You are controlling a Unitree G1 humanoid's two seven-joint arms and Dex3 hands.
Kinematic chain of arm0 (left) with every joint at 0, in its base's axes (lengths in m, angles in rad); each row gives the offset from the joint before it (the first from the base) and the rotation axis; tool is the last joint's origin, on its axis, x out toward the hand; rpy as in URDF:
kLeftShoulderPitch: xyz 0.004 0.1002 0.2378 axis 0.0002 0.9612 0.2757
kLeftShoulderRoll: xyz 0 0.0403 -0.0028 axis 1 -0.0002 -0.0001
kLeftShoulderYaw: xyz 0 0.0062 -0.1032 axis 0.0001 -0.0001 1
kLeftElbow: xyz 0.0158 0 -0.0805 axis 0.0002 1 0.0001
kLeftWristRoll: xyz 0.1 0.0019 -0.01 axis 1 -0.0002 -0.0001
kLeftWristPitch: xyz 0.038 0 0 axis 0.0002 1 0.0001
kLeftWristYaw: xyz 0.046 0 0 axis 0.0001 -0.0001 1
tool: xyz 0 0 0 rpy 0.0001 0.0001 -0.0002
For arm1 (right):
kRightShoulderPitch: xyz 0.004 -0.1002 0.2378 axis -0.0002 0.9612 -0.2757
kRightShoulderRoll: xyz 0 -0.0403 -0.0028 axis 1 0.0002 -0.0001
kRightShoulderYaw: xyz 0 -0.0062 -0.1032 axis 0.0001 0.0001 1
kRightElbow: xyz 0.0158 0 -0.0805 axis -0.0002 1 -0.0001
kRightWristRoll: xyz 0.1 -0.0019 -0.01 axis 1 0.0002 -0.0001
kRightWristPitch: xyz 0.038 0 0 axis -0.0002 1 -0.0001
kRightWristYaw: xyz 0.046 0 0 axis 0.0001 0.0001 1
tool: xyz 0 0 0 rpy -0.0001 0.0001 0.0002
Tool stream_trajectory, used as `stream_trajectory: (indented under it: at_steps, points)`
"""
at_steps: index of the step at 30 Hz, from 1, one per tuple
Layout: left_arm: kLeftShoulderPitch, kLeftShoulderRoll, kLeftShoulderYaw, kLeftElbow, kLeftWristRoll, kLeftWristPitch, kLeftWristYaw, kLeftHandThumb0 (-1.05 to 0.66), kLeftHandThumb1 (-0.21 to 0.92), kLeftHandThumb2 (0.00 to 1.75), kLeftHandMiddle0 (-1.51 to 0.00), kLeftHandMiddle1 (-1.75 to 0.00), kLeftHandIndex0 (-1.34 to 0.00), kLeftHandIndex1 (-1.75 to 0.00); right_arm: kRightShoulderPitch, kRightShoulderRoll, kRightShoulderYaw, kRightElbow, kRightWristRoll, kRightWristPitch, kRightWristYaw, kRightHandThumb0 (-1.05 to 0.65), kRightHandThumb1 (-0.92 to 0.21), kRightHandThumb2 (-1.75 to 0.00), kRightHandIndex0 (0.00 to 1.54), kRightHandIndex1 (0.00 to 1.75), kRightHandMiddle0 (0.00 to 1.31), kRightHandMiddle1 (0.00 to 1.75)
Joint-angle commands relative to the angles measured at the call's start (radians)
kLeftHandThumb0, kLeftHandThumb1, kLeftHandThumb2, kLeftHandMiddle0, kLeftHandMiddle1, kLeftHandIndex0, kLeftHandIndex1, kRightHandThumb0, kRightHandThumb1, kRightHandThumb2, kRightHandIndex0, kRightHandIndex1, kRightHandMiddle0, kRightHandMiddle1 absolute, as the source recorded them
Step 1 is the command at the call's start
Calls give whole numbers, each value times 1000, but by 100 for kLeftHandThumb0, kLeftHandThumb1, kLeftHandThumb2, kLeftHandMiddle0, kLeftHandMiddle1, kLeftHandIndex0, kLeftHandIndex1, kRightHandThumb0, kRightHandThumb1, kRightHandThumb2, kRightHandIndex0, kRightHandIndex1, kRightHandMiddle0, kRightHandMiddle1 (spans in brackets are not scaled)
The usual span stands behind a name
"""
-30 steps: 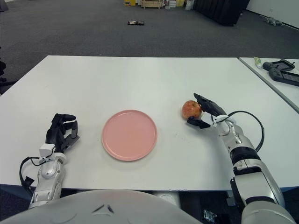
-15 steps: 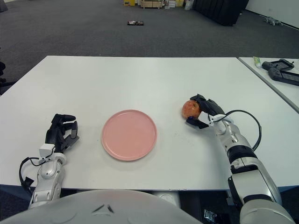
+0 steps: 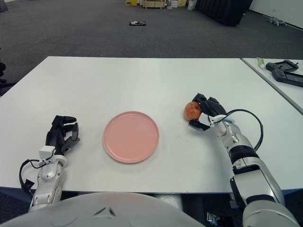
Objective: Put the apple into the plate.
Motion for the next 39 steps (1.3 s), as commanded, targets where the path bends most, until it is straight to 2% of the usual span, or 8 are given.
stream_trajectory:
  at_steps: [1, 10, 22, 26, 30, 39]
  points:
    - [5, 2, 4, 19, -7, 3, -8, -38, 72, 80, -56, -167, -31, -175, -18, -4, -12, -9, 7, -11, -18, -1, -17, -149, 72, 174, 51, 171]
    - [2, 4, 2, 21, 13, 8, 5, -38, 73, 80, -56, -166, -31, -175, 4, 12, -48, -55, 43, -8, -43, -1, -7, -157, 81, 175, 61, 162]
    - [-4, -3, 3, 26, 18, 8, 14, -37, 75, 76, -54, -165, -30, -175, 28, 37, -100, -110, 79, -12, -77, -1, -2, -162, 85, 175, 67, 160]
    - [-6, -6, 1, 28, 23, 9, 20, -37, 75, 76, -54, -165, -30, -175, 58, 54, -135, -210, 116, -14, -73, -1, 0, -163, 87, 175, 68, 159]
    - [-10, -6, -1, 35, 18, 7, 14, -37, 75, 76, -53, -167, -30, -175, 123, 80, -162, -438, 125, 26, -64, -1, 5, -170, 90, 175, 71, 162]
    - [-18, -9, -4, 41, 13, 18, 11, -37, 74, 78, -53, -168, -30, -175, 178, 126, -176, -685, 105, 71, -37, -1, 9, -174, 93, 175, 73, 164]
